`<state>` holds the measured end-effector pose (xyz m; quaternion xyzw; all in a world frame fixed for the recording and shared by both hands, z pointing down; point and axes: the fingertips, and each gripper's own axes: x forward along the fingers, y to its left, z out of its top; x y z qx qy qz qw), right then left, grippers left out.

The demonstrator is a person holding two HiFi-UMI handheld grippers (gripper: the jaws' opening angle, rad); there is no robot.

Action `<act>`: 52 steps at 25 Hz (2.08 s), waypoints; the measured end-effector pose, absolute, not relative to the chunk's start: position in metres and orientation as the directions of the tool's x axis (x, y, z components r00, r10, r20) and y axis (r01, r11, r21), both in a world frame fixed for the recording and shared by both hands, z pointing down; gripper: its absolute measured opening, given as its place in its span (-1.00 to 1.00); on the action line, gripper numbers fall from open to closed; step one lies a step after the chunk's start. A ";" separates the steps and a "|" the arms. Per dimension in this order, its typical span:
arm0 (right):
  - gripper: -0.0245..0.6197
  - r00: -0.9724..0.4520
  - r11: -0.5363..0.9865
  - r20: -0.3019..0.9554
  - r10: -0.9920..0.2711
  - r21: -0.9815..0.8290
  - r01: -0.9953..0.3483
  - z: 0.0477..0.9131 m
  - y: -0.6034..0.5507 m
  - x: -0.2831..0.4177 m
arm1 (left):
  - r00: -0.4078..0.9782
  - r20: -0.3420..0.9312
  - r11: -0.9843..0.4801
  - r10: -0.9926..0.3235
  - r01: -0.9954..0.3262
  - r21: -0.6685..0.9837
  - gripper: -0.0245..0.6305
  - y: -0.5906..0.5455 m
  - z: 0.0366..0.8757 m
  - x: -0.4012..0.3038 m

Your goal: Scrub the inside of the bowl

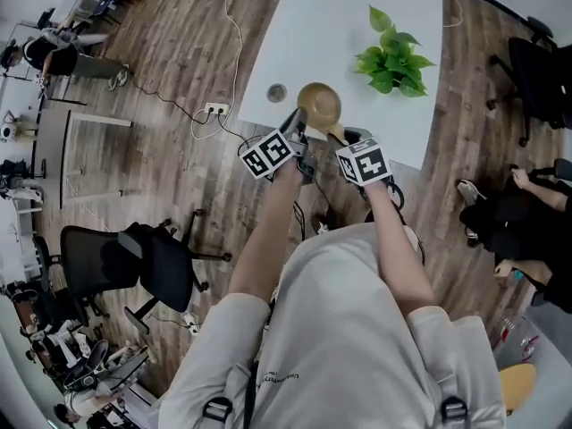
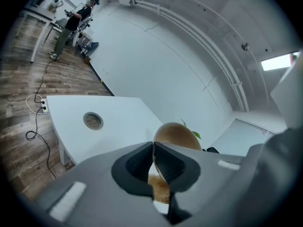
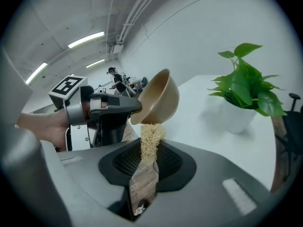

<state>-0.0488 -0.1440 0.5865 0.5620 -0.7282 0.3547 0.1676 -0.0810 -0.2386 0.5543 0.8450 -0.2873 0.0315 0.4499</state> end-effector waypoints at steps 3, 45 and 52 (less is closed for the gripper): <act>-0.59 -0.276 0.075 0.626 -0.730 -0.329 -0.941 0.588 -0.132 -0.067 | 0.873 0.296 -0.473 -0.389 -0.465 0.748 -0.88 -0.216 0.548 -0.075; -0.59 0.030 -0.252 0.656 -0.754 -0.247 -0.936 0.609 -0.045 0.007 | 0.792 0.563 -0.513 -0.238 -0.594 0.620 -0.74 -0.243 0.636 -0.031; -0.59 0.065 -0.232 0.635 -0.770 -0.183 -0.955 0.593 -0.053 -0.004 | 0.783 0.487 -0.651 -0.386 -0.606 0.458 -0.92 -0.215 0.589 -0.079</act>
